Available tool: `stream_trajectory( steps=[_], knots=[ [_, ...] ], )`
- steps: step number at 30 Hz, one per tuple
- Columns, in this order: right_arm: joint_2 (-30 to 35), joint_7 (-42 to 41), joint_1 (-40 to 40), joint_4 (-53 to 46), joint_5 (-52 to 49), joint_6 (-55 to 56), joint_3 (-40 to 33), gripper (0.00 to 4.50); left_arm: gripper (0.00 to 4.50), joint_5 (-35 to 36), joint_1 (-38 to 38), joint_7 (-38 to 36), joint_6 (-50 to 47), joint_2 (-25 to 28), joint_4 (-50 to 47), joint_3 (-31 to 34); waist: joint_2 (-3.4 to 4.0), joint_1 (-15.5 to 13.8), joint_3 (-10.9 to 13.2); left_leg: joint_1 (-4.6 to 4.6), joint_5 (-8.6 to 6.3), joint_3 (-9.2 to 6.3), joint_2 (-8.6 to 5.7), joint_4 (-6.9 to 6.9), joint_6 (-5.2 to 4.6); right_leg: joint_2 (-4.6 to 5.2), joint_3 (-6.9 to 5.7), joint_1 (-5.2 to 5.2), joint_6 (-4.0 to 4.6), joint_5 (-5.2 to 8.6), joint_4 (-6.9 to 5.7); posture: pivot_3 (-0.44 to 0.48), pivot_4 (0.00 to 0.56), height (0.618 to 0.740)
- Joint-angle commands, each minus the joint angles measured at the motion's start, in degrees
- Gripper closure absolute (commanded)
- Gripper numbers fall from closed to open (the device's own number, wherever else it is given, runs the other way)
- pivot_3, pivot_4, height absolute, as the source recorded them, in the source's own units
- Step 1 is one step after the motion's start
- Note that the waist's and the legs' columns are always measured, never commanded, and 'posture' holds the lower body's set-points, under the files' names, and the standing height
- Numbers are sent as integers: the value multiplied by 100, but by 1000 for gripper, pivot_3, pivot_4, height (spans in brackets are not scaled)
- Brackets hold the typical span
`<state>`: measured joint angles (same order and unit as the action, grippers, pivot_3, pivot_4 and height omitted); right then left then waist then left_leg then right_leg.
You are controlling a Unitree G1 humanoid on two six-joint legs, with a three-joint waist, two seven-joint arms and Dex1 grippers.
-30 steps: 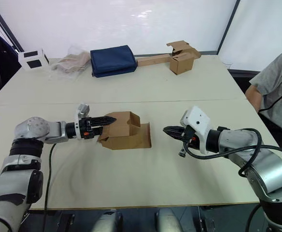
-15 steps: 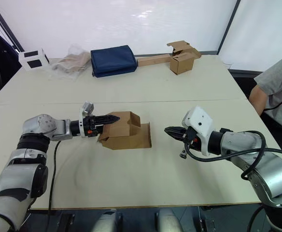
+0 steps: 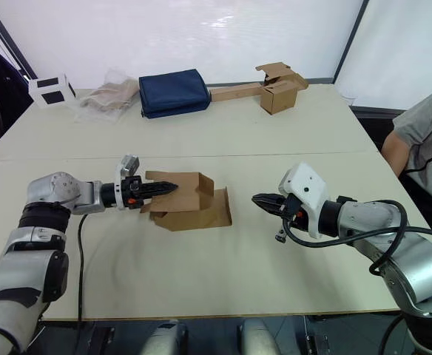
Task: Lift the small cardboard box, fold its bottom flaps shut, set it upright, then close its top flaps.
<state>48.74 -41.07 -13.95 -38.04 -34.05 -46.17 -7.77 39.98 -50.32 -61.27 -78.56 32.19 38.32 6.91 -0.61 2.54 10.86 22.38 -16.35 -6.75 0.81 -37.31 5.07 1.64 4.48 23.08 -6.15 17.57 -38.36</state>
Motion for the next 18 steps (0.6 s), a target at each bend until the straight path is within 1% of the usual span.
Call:
stream_trajectory(
  steps=[1,3,5,6,7,9,10,12,13,15,18],
  knots=[
    [41,-12,-26,-110,-20,110,-98,4500,4465,264,31,87,-274,127,-437,371,0,1,0,0,0,0,0,0,0,0,0,0,0,0,0,0,150,740],
    [23,2,-38,-97,-16,123,-91,4500,4465,358,44,209,-322,108,-691,552,0,0,0,0,0,0,0,0,0,0,0,0,0,0,0,0,150,740],
    [-68,88,-93,-46,21,174,-70,4500,4465,547,79,363,-134,24,-1327,840,-1,0,1,0,0,0,0,0,0,0,0,0,0,0,0,0,150,740],
    [-170,195,-177,23,73,222,-46,4500,4465,544,202,377,390,-61,-2019,889,-1,-2,1,0,0,-1,2,-1,0,1,0,0,0,0,0,0,150,740],
    [-238,267,-239,80,114,257,-25,4500,4465,528,303,390,770,-128,-2497,905,-1,-5,1,1,0,-1,2,0,0,2,1,0,0,0,1,0,150,740],
    [-446,506,-449,251,234,328,27,4500,4465,492,450,552,1593,-401,-3239,1052,0,-29,0,2,7,1,3,-1,13,6,1,0,-1,-1,1,0,150,740],
    [-547,603,-557,341,284,343,49,4500,4465,329,545,560,2094,-479,-3485,1002,0,-39,0,2,27,1,3,-1,49,9,1,0,0,-1,0,0,150,740],
    [-785,863,-818,563,471,455,118,4500,4465,-134,740,384,3047,-441,-3866,635,0,-39,-1,0,29,3,3,1,52,10,2,0,-1,-1,2,0,150,740],
    [-973,1056,-998,709,538,500,135,4500,4465,-500,851,212,3718,-373,-4025,362,0,-26,-1,-1,29,4,2,4,52,10,2,0,-1,-1,2,0,150,740],
    [-1316,1364,-1331,990,681,606,184,4500,4465,-995,938,6,4740,-319,-4065,50,1,2,-1,-8,29,10,3,13,53,5,8,1,0,-2,1,0,150,740],
    [-1562,1528,-1560,1183,816,675,239,4500,4465,-1187,935,-110,5400,-319,-3892,-68,1,-19,-1,-2,31,10,3,18,56,2,8,9,1,-2,1,0,150,740]
  ],
)
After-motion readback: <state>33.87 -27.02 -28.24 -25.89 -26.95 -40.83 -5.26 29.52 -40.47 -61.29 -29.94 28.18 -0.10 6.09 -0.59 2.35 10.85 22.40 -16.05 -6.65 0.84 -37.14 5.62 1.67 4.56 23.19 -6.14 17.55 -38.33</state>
